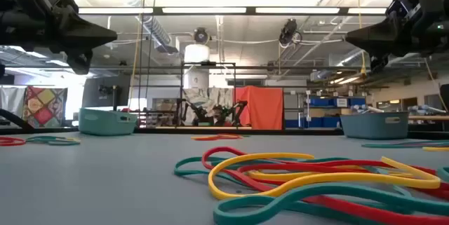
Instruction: Sort rubber bands into baskets
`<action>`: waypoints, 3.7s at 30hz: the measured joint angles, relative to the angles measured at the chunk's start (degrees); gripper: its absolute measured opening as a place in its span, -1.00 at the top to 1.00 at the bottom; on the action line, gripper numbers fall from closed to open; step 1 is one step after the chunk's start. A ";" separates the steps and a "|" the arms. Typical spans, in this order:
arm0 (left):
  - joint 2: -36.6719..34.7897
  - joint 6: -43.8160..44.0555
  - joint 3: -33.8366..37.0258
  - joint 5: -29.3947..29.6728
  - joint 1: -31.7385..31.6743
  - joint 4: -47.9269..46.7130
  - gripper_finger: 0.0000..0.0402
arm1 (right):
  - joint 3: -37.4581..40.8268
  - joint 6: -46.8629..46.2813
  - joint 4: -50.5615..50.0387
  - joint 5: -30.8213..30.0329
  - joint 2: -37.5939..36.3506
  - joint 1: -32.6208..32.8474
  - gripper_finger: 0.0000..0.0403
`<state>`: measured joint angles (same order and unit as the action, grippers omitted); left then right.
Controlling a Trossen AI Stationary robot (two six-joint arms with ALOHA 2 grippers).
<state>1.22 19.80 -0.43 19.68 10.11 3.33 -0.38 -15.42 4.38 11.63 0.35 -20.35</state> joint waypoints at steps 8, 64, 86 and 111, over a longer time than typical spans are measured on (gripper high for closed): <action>0.02 0.02 0.00 -0.02 0.02 0.02 0.92 | 0.00 0.00 0.00 0.01 0.01 -0.01 0.80; 0.02 2.81 0.02 0.00 0.00 3.54 0.92 | -0.02 -5.62 4.60 -15.93 0.88 0.01 0.80; 32.59 2.76 -8.86 6.80 -6.79 7.76 0.50 | -17.82 -7.23 3.33 -9.66 35.33 -0.16 0.80; 92.21 -12.18 -42.37 -7.35 -26.98 6.79 0.27 | -20.92 -2.99 2.39 -9.90 45.41 2.77 0.80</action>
<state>93.43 7.62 -42.80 12.33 -16.87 10.12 -21.30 -18.41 6.77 1.73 45.76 -17.58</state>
